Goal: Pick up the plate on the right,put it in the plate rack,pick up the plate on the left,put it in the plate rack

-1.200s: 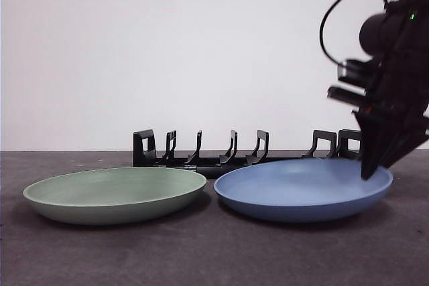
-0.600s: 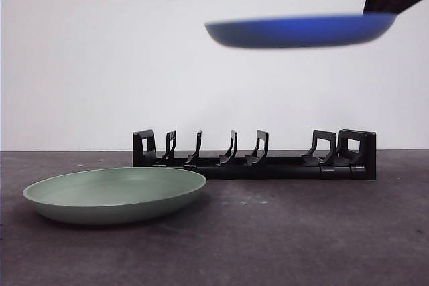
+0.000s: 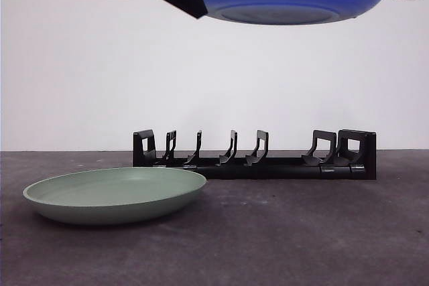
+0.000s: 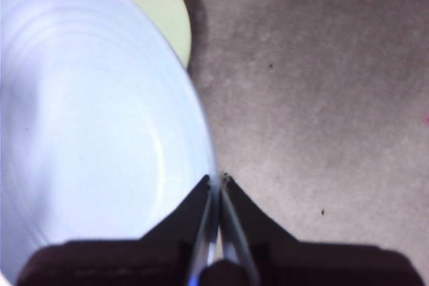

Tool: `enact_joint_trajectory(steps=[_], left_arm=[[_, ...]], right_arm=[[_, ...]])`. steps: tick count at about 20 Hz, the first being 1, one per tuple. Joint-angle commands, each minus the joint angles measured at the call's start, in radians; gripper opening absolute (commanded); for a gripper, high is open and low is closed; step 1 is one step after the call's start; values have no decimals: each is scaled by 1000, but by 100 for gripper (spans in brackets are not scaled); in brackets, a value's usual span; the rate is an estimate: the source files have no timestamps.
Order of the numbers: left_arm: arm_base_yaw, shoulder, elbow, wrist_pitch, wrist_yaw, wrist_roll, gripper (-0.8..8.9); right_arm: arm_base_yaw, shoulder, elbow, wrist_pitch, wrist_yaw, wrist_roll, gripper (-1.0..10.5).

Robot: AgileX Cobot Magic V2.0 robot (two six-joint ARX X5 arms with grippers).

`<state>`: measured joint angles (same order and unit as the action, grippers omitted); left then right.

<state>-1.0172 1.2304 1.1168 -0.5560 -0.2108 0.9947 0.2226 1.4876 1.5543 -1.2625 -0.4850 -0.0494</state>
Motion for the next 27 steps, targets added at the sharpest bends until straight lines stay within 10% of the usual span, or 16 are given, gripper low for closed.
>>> enact_joint_trajectory(steps=[1,4,10,21,27], left_arm=[[-6,5,0,3,0,8,490],[-8,5,0,3,0,3,174],[-23,5,0,-8,8,1,-9],[-44,5,0,-58,8,-23,-8],[-44,5,0,-56,81,-99,-8]], right_arm=[[2,6,7,-3,-14,-3,-16],[2,6,7,-5,-14,-3,-16],[2,6,7,2,-13,-3,-16],[2,6,7,8,-14,-4,18],[2,-7,8,70,-26,-3,347]])
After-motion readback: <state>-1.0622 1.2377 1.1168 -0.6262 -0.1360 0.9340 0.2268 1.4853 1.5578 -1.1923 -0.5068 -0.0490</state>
